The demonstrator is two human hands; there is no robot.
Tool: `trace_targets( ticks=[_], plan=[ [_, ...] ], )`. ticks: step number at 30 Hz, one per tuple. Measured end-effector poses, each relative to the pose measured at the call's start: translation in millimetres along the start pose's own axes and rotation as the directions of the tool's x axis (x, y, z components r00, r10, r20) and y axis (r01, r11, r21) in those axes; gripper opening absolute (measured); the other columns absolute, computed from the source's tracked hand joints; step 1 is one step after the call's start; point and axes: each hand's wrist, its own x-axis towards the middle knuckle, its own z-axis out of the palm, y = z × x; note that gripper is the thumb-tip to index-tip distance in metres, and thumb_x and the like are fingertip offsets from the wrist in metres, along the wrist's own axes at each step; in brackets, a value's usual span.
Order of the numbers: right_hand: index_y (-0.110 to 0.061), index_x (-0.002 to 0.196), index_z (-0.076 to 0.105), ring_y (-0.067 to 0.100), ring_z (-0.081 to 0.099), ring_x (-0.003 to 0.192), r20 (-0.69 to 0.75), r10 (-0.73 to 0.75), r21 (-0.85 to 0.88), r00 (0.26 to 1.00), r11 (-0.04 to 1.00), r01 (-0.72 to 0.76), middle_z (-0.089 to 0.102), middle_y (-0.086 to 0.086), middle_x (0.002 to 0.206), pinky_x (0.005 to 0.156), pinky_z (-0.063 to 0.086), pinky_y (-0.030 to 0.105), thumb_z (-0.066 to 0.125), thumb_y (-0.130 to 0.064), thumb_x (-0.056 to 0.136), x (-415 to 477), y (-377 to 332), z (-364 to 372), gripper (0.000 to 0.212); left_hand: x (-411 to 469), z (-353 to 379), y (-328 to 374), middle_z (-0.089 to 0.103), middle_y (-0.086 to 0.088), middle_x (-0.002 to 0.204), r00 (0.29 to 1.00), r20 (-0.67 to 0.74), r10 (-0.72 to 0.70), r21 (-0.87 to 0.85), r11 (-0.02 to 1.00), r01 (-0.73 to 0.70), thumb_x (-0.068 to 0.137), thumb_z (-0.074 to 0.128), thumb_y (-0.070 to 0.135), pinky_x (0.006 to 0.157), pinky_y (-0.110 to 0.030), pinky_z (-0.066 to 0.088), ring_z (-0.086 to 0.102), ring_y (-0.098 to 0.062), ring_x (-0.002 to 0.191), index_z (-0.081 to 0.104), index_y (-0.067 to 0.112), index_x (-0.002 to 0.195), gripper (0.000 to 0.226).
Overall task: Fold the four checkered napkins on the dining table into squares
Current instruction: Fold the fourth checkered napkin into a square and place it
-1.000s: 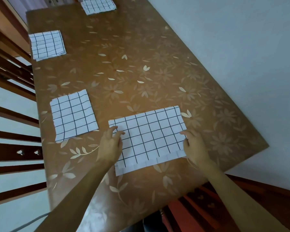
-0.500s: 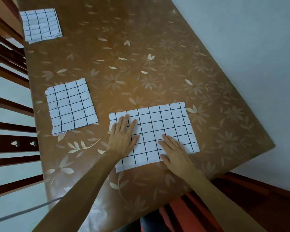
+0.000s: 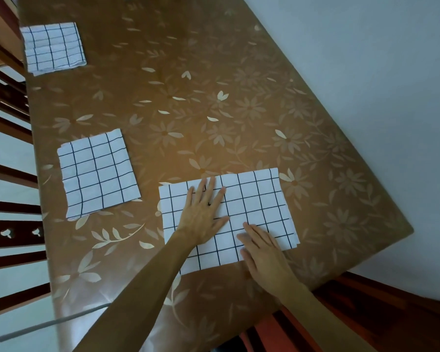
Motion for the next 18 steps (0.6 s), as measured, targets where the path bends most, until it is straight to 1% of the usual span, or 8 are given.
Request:
trace_targets(
  ticks=[3, 6, 9, 11, 13, 14, 16, 18],
  plan=[
    [-0.015, 0.141, 0.048, 0.02, 0.031, 0.143, -0.072, 0.02, 0.058, 0.997, 0.998, -0.016, 0.037, 0.003, 0.154, 0.114, 0.03, 0.039, 0.043, -0.02, 0.098, 32, -8, -5, 0.044, 9, 3, -1, -0.015, -0.009, 0.164, 1.0, 0.01, -0.002, -0.04, 0.999, 0.002, 0.091, 0.014, 0.074, 0.121, -0.056, -0.004, -0.015, -0.031, 0.151, -0.002, 0.026, 0.157, 0.083],
    [-0.013, 0.153, 0.022, 0.019, 0.007, 0.15, -0.023, 0.021, 0.012, 0.999, 1.0, -0.021, 0.009, 0.003, 0.163, 0.121, 0.015, 0.039, 0.05, -0.014, 0.095, 80, -17, -7, 0.064, 12, 9, -5, -0.011, -0.013, 0.164, 1.0, -0.029, 0.001, -0.055, 0.998, -0.003, 0.088, 0.019, 0.076, 0.119, -0.061, 0.0, -0.015, -0.032, 0.151, 0.001, 0.027, 0.157, 0.087],
    [-0.013, 0.155, 0.0, 0.017, -0.014, 0.149, 0.087, 0.061, -0.044, 0.994, 0.997, -0.058, -0.014, 0.002, 0.162, 0.122, -0.004, 0.036, 0.047, -0.018, 0.097, 124, -22, -7, 0.075, 14, 12, -8, -0.016, -0.015, 0.163, 1.0, -0.024, -0.003, -0.025, 1.0, 0.002, 0.083, 0.018, 0.082, 0.119, -0.061, 0.0, -0.019, -0.03, 0.15, -0.004, 0.017, 0.157, 0.1],
    [-0.013, 0.155, -0.003, 0.016, -0.015, 0.149, 0.118, 0.098, -0.077, 0.988, 0.993, -0.089, -0.016, 0.002, 0.162, 0.122, -0.001, 0.039, 0.034, -0.027, 0.101, 139, -16, 1, 0.066, 13, 12, -9, -0.016, -0.014, 0.163, 0.999, -0.031, -0.015, -0.005, 1.0, 0.015, 0.082, 0.018, 0.084, 0.119, -0.06, 0.0, -0.02, -0.028, 0.15, -0.005, 0.012, 0.156, 0.106],
    [-0.016, 0.154, -0.005, 0.016, -0.015, 0.149, 0.106, 0.101, -0.106, 0.989, 0.99, -0.09, -0.015, 0.0, 0.161, 0.122, 0.004, 0.042, 0.01, -0.04, 0.101, 141, -5, 9, 0.061, 10, 14, -11, -0.015, -0.014, 0.164, 0.998, -0.05, -0.027, -0.009, 1.0, 0.027, 0.085, 0.019, 0.081, 0.119, -0.06, 0.002, -0.017, -0.028, 0.151, -0.004, 0.014, 0.157, 0.1],
    [-0.018, 0.154, -0.005, 0.016, -0.015, 0.149, 0.1, 0.093, -0.118, 0.991, 0.99, -0.081, -0.015, 0.0, 0.161, 0.122, 0.002, 0.042, 0.003, -0.046, 0.099, 140, 2, 12, 0.063, 7, 14, -14, -0.014, -0.014, 0.164, 0.997, -0.059, -0.04, -0.016, 0.999, 0.039, 0.087, 0.018, 0.079, 0.118, -0.061, 0.003, -0.016, -0.029, 0.151, -0.003, 0.018, 0.157, 0.096],
    [-0.021, 0.155, -0.004, 0.016, -0.014, 0.149, 0.073, 0.098, -0.12, 0.993, 0.989, -0.089, -0.012, 0.0, 0.162, 0.121, -0.002, 0.04, 0.004, -0.054, 0.099, 138, 18, 12, 0.065, 1, 13, -21, -0.015, -0.015, 0.163, 0.995, -0.062, -0.072, -0.023, 0.997, 0.071, 0.089, 0.014, 0.078, 0.118, -0.063, 0.002, -0.015, -0.032, 0.151, -0.005, 0.026, 0.157, 0.087],
    [-0.024, 0.155, -0.006, 0.016, -0.015, 0.149, 0.044, 0.158, -0.117, 0.986, 0.981, -0.152, -0.012, 0.002, 0.163, 0.121, -0.004, 0.039, 0.007, -0.059, 0.099, 136, 34, 8, 0.067, -6, 10, -28, -0.016, -0.016, 0.163, 0.994, -0.061, -0.089, -0.019, 0.996, 0.088, 0.091, 0.013, 0.076, 0.117, -0.064, 0.001, -0.015, -0.033, 0.151, -0.006, 0.03, 0.156, 0.083]
  ],
)
